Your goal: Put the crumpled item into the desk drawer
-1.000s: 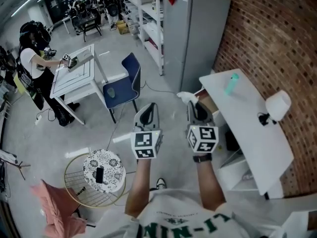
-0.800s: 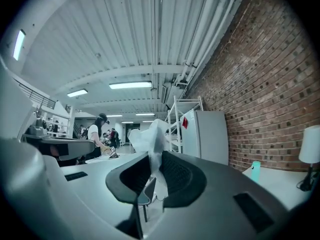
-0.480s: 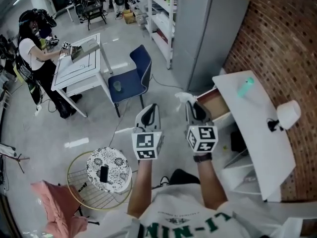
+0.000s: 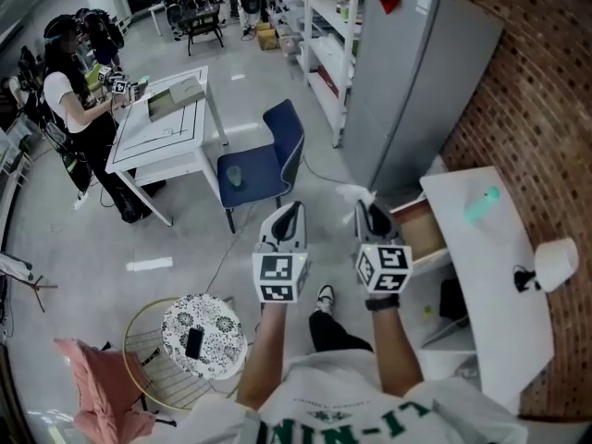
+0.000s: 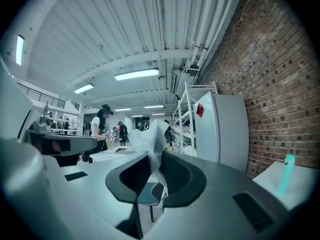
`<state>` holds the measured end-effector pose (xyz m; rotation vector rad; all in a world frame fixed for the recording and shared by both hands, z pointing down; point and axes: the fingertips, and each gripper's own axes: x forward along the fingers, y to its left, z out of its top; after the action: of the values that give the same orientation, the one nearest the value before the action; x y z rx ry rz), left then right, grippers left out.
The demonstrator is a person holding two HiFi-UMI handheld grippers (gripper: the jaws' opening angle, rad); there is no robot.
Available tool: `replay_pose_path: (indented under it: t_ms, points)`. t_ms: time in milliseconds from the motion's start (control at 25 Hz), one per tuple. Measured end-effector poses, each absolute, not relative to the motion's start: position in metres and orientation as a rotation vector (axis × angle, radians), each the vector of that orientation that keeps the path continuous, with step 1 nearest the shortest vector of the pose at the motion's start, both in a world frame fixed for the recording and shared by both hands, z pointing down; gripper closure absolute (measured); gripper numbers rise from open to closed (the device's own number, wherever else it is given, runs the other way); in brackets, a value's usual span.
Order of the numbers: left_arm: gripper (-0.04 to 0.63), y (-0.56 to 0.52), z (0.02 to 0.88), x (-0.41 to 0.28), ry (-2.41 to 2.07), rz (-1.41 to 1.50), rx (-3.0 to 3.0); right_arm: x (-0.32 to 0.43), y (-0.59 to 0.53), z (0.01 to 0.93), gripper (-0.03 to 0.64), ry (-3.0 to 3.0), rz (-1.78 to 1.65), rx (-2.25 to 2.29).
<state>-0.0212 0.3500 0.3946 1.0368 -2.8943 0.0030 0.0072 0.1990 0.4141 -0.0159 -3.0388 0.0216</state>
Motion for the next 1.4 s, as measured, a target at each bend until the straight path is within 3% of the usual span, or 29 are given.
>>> replay_pose_path:
  t_ms: [440,840,1160,1400]
  points:
    - [0.6,0.284,0.345,-0.179,-2.96,0.028,0.982,-0.163,0.146,0.362,0.56,-3.12,0.031,-0.164]
    - [0.6,0.184,0.338,-0.292,-2.949,0.017,1.04,-0.263,0.052,0.357,0.56,-3.144,0.11,-0.118]
    - [0.6,0.063,0.367,-0.315,-2.79,0.023,1.288,-0.244,-0.056,0.399,0.56,-3.098,0.216,0.193]
    - [0.6,-0.061,0.393,-0.283,-2.523,0.113,1.657,-0.191,-0.155,0.431,0.559,-3.004,0.303,0.627]
